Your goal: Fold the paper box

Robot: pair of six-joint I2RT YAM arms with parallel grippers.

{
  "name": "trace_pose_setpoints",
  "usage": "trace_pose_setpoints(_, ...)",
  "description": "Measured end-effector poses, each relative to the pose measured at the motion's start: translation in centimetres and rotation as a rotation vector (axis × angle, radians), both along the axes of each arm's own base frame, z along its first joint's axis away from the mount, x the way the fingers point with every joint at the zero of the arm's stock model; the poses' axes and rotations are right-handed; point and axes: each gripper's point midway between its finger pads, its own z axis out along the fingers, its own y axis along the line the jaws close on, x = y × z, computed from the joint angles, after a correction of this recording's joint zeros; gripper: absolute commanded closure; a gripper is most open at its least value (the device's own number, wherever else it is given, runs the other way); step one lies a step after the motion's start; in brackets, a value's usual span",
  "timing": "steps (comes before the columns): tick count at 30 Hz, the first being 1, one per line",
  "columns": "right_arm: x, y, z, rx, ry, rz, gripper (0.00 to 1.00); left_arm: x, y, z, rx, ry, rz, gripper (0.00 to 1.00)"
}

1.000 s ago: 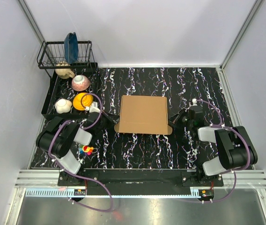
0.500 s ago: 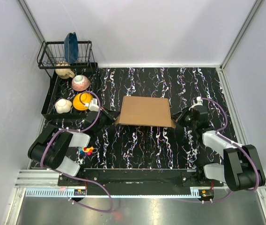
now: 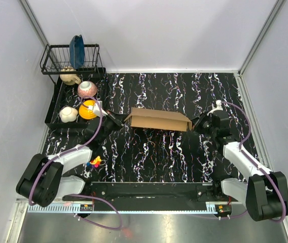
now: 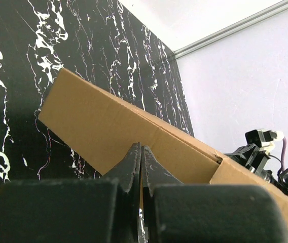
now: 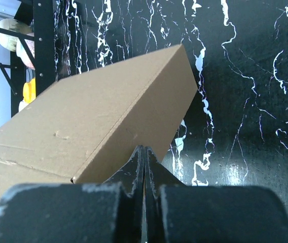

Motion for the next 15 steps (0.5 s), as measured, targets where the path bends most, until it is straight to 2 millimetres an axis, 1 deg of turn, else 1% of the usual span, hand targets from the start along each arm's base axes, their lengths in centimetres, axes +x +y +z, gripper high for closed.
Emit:
trace_pose_setpoints(3, 0.1, 0.0, 0.6, -0.002, -0.003, -0.002, 1.0, -0.2, 0.1, 0.0, 0.007, 0.004, 0.001, 1.0)
trace_pose_setpoints(10, 0.4, -0.2, 1.5, -0.008, 0.001, -0.012, 1.0, -0.7, 0.3, -1.2, 0.039, 0.055, 0.002, 1.0)
trace_pose_setpoints(14, 0.7, -0.1, 2.4, -0.006, -0.013, -0.013, 1.0, -1.0, 0.3, -2.1, 0.062, 0.091, -0.001, 1.0)
trace_pose_setpoints(15, 0.8, -0.1, 2.6, -0.006, -0.016, -0.013, 1.0, -1.0, 0.3, -2.1, 0.065, 0.091, -0.001, 1.0)
